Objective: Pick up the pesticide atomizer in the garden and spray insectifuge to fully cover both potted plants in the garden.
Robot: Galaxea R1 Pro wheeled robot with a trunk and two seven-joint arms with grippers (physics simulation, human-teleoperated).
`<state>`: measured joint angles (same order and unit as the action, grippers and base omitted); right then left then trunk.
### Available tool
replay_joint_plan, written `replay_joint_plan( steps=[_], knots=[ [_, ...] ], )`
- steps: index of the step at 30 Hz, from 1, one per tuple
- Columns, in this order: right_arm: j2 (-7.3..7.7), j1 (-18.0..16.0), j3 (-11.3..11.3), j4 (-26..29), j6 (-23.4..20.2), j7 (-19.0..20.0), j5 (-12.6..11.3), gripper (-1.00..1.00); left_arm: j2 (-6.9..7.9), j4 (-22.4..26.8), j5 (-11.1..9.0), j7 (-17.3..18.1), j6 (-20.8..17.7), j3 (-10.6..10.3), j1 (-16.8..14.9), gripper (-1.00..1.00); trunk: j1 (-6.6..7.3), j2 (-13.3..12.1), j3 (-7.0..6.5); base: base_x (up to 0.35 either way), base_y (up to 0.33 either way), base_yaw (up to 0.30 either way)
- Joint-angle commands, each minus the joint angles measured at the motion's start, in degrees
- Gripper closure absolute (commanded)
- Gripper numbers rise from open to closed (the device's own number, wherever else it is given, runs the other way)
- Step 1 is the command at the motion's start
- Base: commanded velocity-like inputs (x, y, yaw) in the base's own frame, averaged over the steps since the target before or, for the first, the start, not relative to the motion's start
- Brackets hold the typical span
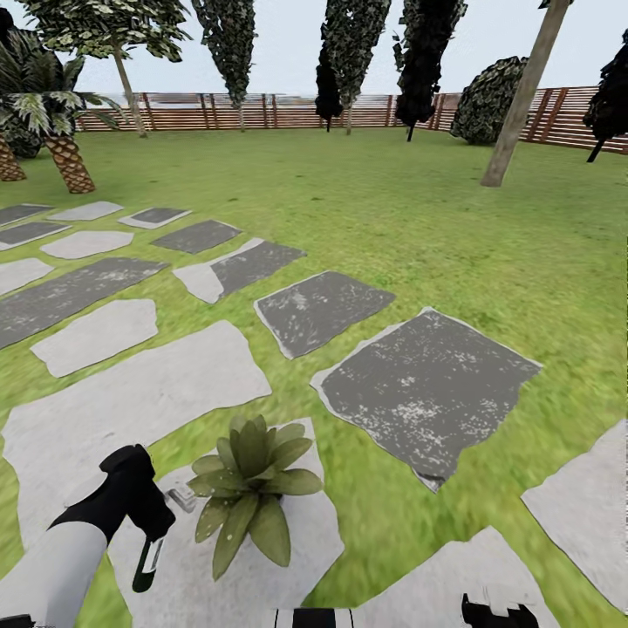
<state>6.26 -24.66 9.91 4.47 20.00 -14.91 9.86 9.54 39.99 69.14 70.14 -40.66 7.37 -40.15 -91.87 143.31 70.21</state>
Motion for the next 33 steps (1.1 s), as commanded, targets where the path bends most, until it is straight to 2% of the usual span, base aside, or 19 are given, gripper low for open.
replay_joint_plan(
  steps=[1, 13, 23, 30, 33],
  knots=[
    [-0.02, 0.0, 0.5, -0.1, 0.1, -0.1, 0.6, -1.00, -0.05, 0.1, 0.4, 0.5, -0.5, 0.8, 0.1, 1.00, 0.01, 0.0, 0.05, -0.054, -0.272, 0.075],
    [-0.02, 0.0, 0.5, 0.0, 0.2, -0.1, 0.6, -1.00, -0.13, -0.5, 1.0, 0.3, -0.5, 1.2, 0.4, 1.00, 0.01, 0.0, 0.05, -0.080, -0.267, 0.236],
    [0.02, 0.0, 0.4, 0.0, 0.1, 0.0, 0.8, -1.00, -0.17, -0.5, 1.5, 0.3, -0.6, 0.9, 0.4, 1.00, 0.01, 0.0, 0.05, 0.004, -0.277, 0.017],
    [-0.02, 0.0, 0.4, 0.0, 0.1, 0.0, 0.8, -1.00, -0.05, -0.3, 1.7, 0.3, -0.7, 0.3, 0.4, 1.00, 0.01, 0.0, 0.05, -0.161, -0.257, 0.082],
    [-0.02, 0.0, 0.4, 0.0, 0.1, -0.1, 0.8, -1.00, 0.09, -0.5, 3.4, 0.4, -0.6, 0.4, 0.4, 1.00, 0.01, 0.0, 0.05, -0.146, -0.248, 0.264]
  ],
)
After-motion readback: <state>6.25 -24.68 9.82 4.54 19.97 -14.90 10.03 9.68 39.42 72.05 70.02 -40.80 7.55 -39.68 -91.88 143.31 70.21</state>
